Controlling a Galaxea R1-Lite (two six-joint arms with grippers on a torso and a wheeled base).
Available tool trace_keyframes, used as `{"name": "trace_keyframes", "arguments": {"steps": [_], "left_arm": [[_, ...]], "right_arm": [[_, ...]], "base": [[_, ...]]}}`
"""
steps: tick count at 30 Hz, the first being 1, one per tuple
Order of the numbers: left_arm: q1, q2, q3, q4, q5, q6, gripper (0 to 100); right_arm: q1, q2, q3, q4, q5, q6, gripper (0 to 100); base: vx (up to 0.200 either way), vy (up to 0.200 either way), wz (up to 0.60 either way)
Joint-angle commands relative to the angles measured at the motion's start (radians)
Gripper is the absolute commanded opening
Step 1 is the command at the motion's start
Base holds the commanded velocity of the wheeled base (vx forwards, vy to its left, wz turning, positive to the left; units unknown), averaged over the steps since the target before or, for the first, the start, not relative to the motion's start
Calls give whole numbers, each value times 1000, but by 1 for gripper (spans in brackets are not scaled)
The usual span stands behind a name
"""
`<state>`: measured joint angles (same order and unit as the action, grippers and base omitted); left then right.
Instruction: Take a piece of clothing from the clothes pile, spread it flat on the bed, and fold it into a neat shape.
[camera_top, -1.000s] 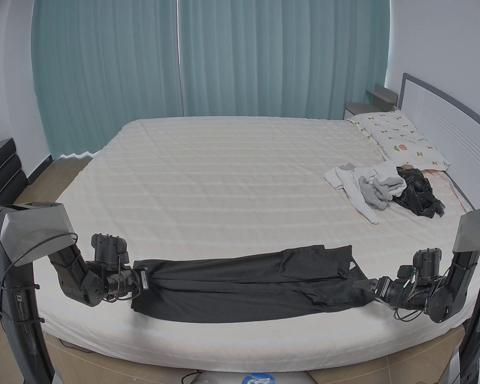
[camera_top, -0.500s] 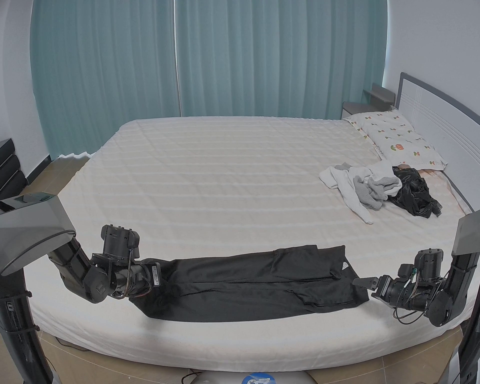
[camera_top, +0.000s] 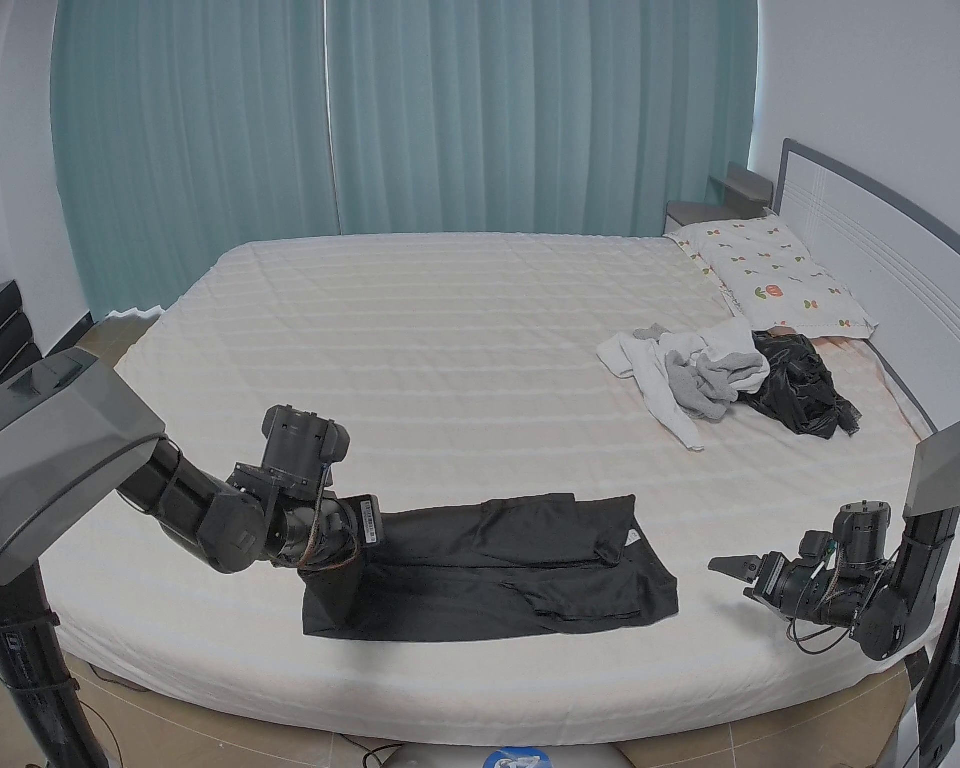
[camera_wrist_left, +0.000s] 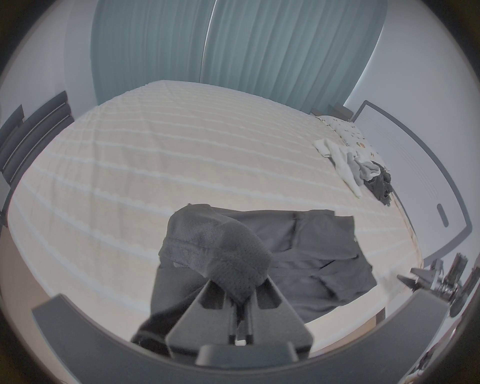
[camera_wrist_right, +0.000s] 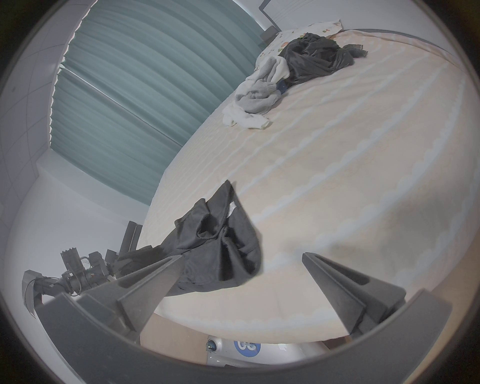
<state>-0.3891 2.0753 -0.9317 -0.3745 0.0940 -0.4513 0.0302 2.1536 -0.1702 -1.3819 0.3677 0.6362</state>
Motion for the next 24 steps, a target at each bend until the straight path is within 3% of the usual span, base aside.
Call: {"name": "trace_keyframes", "arguments": {"steps": [1,11,20,24], "left_arm": [[-68,5,-119,80,6,-50,0],[-165,78,-312,243,6,-70,0],[-211,190,-417,275,15,-84,0],[-226,209,-434,272,24,-89,0]], "right_arm": [[0,2,5,-2,0,0,100],[25,3,1,-2,2,2,100],[42,15,-5,-5,2,3,100],[42,20,-6,-5,2,3,100]], "base": [[0,-200,0],[0,-200,0],[0,-200,0],[0,0,0]]}}
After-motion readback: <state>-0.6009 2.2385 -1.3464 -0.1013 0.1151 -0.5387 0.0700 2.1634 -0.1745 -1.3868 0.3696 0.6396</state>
